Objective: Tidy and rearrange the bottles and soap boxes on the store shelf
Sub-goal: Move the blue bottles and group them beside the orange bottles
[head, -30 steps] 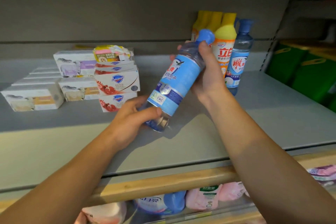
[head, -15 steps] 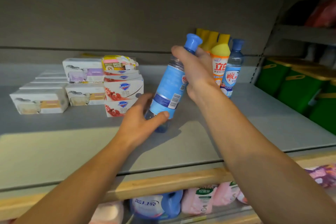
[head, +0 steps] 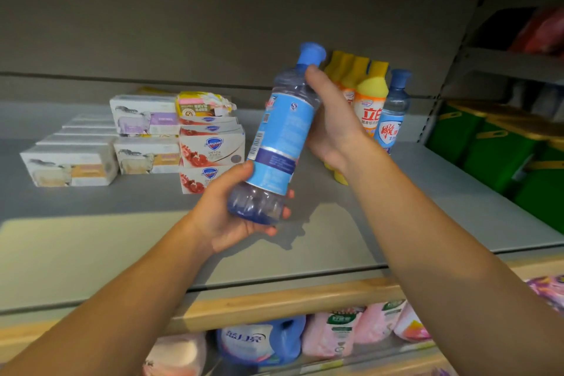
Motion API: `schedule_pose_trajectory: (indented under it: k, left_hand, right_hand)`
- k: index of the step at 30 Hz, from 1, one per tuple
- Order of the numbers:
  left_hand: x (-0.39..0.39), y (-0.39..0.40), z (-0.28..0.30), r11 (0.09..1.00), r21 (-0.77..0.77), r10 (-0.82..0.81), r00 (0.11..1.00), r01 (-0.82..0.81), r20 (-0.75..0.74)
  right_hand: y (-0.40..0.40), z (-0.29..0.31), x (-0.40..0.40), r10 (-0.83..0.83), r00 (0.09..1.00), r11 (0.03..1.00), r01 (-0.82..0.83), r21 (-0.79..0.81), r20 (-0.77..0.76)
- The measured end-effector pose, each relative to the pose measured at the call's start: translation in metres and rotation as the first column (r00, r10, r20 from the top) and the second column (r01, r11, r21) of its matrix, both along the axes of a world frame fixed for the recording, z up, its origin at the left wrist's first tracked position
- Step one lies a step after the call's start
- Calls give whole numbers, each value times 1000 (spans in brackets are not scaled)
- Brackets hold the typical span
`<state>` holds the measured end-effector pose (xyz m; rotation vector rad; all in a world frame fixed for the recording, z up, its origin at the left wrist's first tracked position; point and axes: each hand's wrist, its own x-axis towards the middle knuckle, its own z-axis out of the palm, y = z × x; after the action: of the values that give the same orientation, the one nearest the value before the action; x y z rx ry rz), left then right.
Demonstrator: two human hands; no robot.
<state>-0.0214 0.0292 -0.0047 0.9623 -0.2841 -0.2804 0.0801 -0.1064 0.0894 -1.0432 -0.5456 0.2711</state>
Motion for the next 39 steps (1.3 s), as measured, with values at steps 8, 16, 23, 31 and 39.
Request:
schedule_pose_trajectory:
  k: [8, 16, 23, 31, 39]
  left_hand:
    - [3, 7, -4, 967, -64, -244, 969, 245, 29]
    - [10, -7, -7, 926, 149, 329, 935, -346, 131]
    - [8, -16, -11, 554, 502, 383, 738, -665, 556]
    - [12, -13, -14, 808, 292, 477, 860, -511, 184]
    - [9, -14, -15, 783, 357, 415, 855, -509, 311]
  right_hand:
    - [12, 6, -17, -35, 999, 998, 36, 47, -16]
    - [5, 19, -19, -521, 832, 812, 552, -188, 191]
    - [9, 3, -16, -500, 855, 802, 517, -298, 140]
    - [0, -12, -14, -229, 973, 948, 214, -236, -38]
    - [-9, -22, -24, -307, 942, 916, 331, -228, 133]
